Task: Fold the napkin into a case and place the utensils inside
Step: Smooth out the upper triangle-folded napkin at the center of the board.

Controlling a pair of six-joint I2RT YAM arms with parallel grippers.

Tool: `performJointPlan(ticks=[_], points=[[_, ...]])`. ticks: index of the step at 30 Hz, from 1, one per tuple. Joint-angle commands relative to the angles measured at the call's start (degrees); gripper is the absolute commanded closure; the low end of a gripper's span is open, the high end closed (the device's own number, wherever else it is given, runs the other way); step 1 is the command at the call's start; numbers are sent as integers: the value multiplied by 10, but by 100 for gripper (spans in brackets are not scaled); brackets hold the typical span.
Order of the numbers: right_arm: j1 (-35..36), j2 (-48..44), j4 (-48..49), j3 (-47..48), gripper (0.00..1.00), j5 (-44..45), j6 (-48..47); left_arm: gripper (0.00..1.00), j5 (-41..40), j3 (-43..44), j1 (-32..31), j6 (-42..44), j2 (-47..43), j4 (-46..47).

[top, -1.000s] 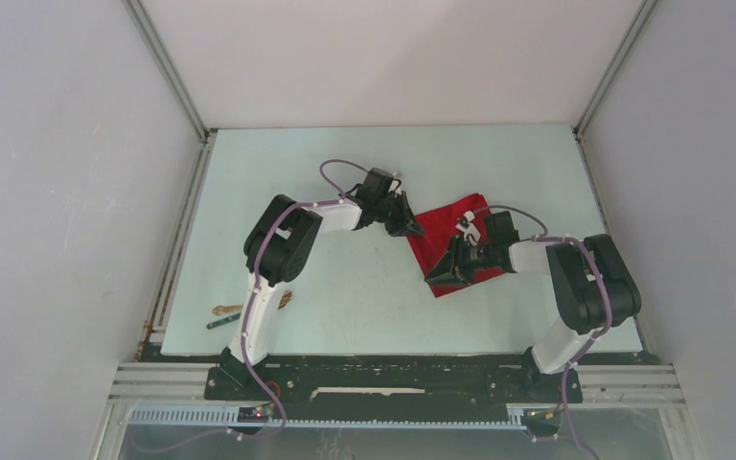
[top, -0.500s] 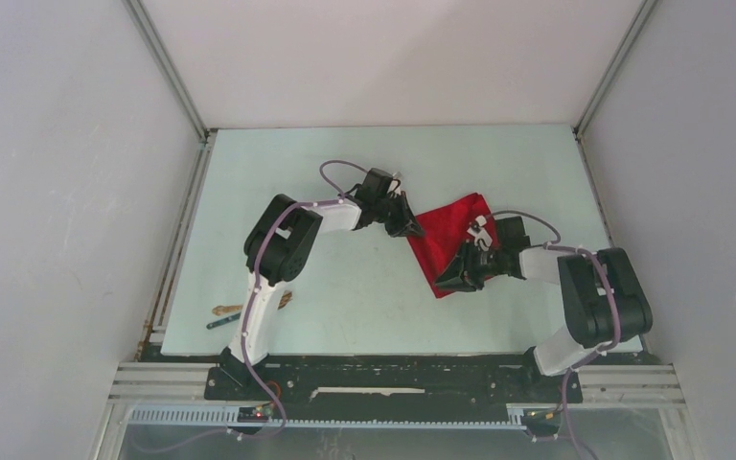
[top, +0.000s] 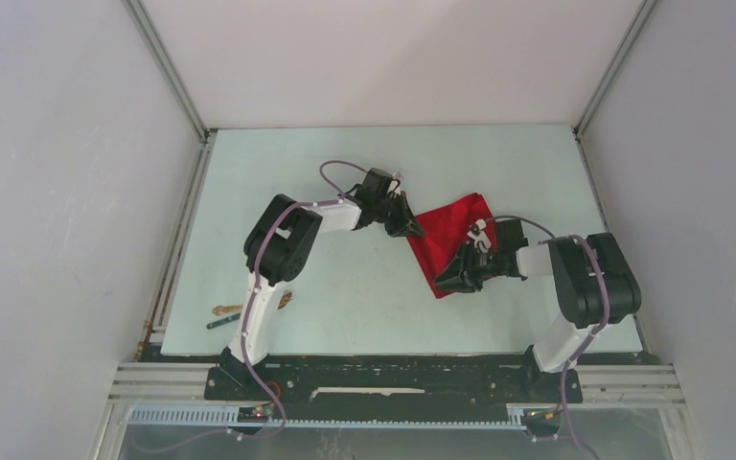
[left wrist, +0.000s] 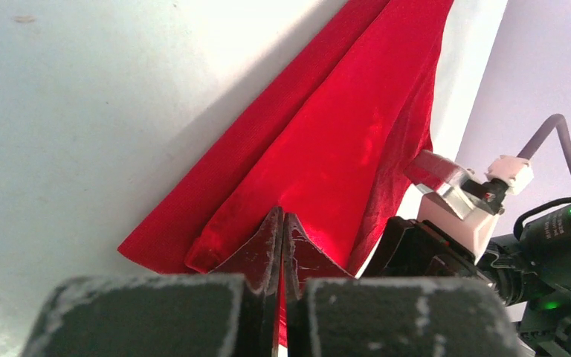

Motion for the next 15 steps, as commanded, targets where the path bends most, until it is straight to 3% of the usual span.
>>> performJointPlan(ticks=[1,15], points=[[20,11,26,8,61,-2,2,100,-7,-9,6,1,12,-7],[27,-41,-36,5,61,26,-26,100,-4,-6,6,0,14,10]])
